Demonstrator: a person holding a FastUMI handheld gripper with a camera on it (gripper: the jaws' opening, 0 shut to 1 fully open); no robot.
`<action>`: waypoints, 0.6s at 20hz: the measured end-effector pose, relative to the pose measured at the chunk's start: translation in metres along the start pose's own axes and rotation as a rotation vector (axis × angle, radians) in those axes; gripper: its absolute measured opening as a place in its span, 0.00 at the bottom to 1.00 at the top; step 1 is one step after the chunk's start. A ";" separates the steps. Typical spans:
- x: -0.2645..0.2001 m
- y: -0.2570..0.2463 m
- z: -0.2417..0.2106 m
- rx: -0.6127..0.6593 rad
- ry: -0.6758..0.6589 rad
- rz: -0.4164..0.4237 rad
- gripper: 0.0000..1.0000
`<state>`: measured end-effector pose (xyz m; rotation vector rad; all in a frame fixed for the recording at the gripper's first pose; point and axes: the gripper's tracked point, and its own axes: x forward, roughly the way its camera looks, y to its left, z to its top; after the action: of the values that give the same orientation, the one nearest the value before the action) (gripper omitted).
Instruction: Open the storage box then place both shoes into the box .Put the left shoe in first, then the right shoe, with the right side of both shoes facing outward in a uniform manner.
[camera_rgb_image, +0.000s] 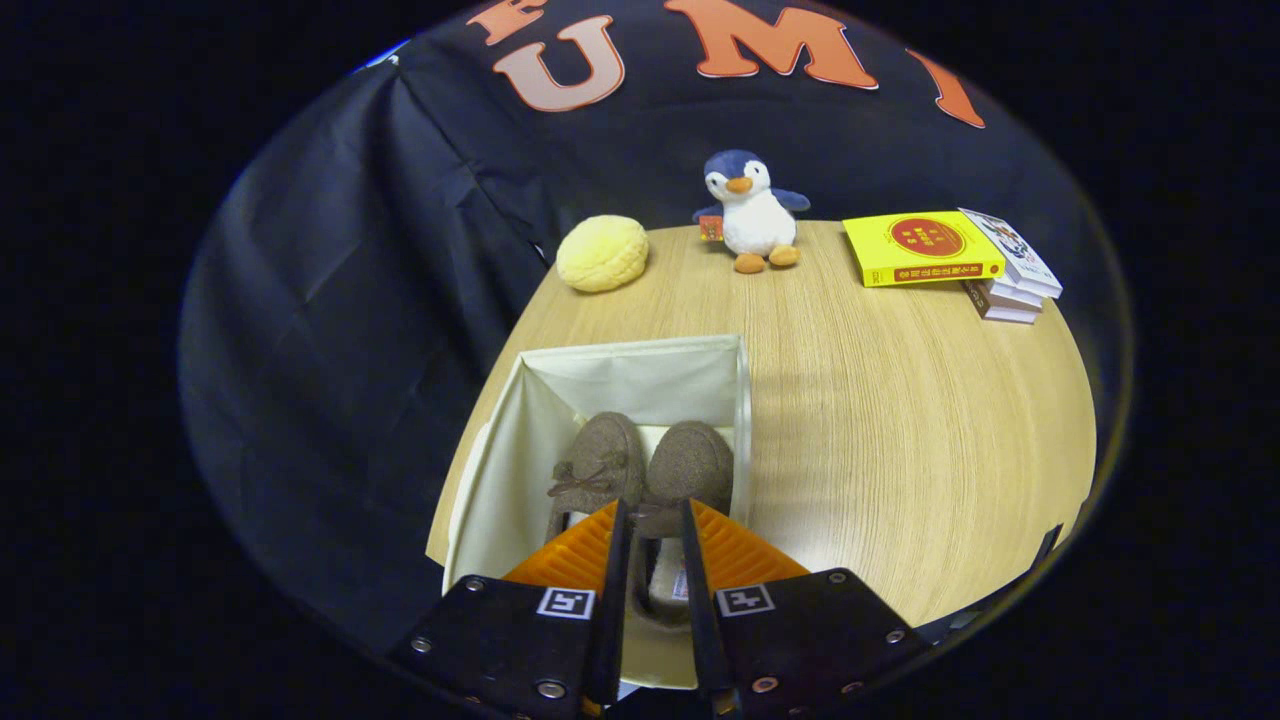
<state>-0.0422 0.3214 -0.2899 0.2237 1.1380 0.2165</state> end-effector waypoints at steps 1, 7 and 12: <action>-0.011 -0.004 0.011 -0.013 -0.042 0.016 0.35; -0.085 -0.061 0.073 -0.094 -0.300 0.012 0.62; -0.146 -0.125 0.110 -0.142 -0.496 -0.054 0.76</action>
<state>0.0068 0.1531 -0.1541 0.1104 0.6325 0.1795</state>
